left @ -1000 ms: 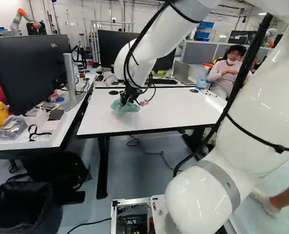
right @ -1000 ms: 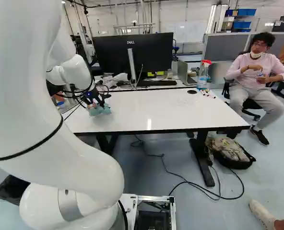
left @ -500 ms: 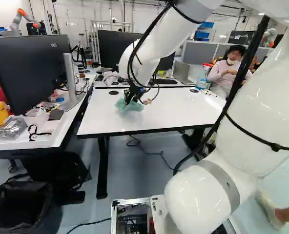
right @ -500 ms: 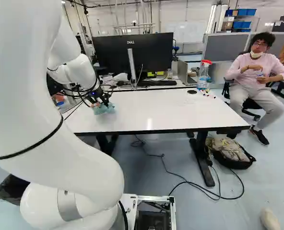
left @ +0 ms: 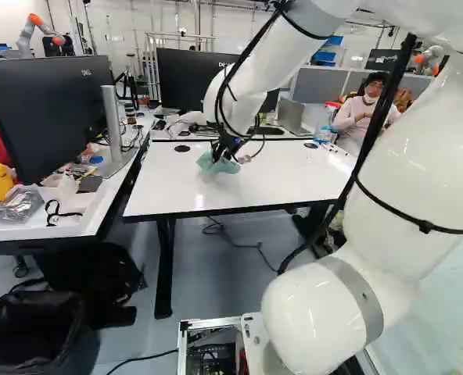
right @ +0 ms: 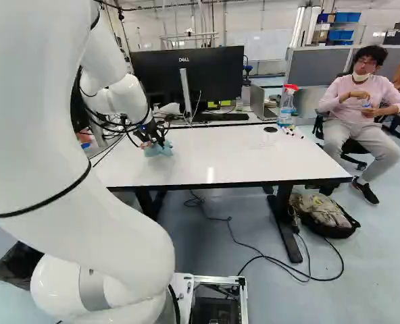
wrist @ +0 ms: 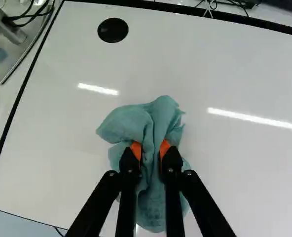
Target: Clean the table with the green towel
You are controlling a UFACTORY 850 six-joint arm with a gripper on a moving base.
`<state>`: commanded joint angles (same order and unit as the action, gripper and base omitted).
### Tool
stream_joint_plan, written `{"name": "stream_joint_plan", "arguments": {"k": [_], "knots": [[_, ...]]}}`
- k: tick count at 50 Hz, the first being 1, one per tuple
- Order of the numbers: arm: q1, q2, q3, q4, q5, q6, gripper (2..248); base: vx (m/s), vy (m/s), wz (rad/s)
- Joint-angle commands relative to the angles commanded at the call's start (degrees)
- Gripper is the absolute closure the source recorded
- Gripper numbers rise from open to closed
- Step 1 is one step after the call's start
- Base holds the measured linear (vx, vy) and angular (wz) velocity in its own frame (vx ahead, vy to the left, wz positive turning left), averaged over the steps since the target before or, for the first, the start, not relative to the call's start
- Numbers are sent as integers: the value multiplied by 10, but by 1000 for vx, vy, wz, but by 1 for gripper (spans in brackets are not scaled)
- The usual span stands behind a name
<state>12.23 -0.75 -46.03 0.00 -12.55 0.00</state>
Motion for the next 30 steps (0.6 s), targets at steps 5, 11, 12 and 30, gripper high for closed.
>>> {"name": "stream_joint_plan", "arguments": {"k": [5, 11, 12, 30], "knots": [[-11, -6, -6, 0, 0, 0, 191, 0, 0, 0], [-24, -14, -14, 0, 0, 0, 191, 0, 0, 0], [-26, -15, -15, 0, 0, 0, 191, 0, 0, 0], [-64, -40, -42, 0, 9, 0, 191, 0, 0, 0]]}}
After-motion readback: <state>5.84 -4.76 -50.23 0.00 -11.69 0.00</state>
